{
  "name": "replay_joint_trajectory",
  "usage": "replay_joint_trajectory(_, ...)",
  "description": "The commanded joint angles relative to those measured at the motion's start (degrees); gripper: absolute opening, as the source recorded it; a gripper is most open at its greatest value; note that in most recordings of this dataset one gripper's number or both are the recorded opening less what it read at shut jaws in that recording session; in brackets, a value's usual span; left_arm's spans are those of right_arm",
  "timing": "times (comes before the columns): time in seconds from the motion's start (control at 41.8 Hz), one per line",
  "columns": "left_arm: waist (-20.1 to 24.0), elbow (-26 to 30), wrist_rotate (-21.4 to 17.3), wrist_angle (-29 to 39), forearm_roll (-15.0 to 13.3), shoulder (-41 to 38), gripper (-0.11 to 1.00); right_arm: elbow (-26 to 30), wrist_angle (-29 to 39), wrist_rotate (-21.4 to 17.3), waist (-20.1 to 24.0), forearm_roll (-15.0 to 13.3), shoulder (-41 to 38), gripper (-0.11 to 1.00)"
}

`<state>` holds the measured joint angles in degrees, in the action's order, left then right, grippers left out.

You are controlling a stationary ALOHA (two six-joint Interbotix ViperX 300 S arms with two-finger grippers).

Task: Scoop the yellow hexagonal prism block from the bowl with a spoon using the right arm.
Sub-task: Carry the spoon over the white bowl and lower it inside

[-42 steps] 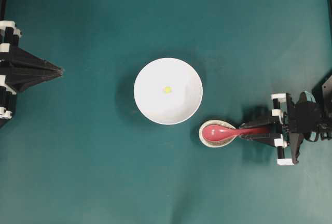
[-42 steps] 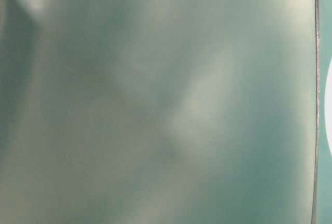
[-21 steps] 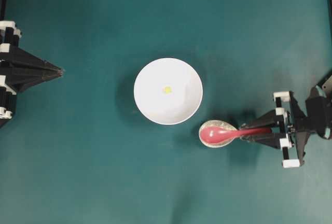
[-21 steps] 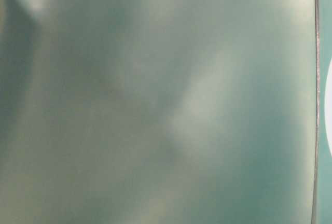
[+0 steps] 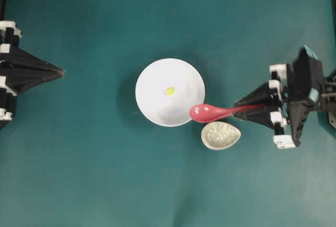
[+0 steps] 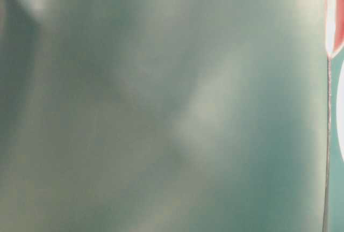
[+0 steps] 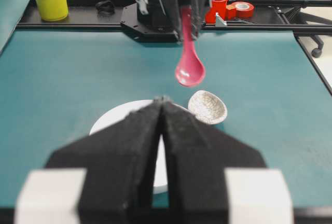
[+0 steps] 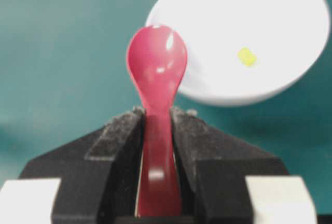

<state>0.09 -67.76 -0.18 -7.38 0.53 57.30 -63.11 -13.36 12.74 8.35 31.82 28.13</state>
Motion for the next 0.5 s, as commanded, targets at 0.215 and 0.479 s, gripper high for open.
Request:
replay_joint_trajectory(0.215, 0.0, 1.1, -0.1, -0.3, 0.0, -0.6, 0.0, 11.2, 21.3, 1.7, -14.4, -3.3, -2.5, 0.24)
replay_joint_trajectory(0.479, 0.1, 1.2, -0.3, -0.4, 0.4, -0.7, 0.0, 20.2, 32.0, 1.1, -18.3, -7.2, -10.1, 0.24)
